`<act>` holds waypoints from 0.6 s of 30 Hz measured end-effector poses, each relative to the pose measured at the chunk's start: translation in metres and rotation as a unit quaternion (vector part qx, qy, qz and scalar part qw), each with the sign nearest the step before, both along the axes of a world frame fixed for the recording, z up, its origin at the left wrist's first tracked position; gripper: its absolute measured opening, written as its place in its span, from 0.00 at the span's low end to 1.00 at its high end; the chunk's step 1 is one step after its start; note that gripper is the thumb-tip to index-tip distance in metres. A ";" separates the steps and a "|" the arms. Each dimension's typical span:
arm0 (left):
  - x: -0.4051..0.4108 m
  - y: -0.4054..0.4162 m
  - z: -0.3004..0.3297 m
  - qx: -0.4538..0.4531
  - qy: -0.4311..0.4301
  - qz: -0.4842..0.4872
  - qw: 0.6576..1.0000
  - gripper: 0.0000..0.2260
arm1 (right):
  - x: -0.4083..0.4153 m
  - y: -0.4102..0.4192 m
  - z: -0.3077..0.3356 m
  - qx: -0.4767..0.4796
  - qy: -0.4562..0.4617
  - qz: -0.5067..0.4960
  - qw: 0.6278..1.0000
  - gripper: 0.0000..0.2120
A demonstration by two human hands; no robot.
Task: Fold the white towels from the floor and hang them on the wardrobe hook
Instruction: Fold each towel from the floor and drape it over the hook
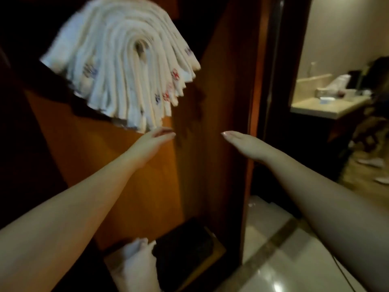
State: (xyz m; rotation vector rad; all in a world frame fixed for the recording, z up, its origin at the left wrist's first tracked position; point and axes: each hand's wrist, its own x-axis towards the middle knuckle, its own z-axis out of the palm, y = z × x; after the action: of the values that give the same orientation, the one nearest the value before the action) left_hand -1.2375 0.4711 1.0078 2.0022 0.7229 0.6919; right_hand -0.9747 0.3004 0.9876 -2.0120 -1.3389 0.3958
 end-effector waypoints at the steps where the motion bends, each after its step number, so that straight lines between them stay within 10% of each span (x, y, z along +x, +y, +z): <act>1: 0.013 -0.012 -0.017 -0.013 0.008 -0.016 1.000 0.19 | 0.002 -0.016 -0.013 -0.008 -0.007 -0.004 1.000 0.39; 18: 0.300 -0.219 -0.287 -0.067 0.232 -0.243 0.939 0.18 | 0.140 -0.299 -0.313 -0.173 0.121 -0.213 0.954 0.29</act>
State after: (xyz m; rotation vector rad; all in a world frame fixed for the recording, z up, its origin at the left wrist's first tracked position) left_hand -0.9373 0.2518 0.7212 2.1189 0.4843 -0.1253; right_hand -0.8345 0.0018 0.6745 -2.3727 -0.6904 0.6831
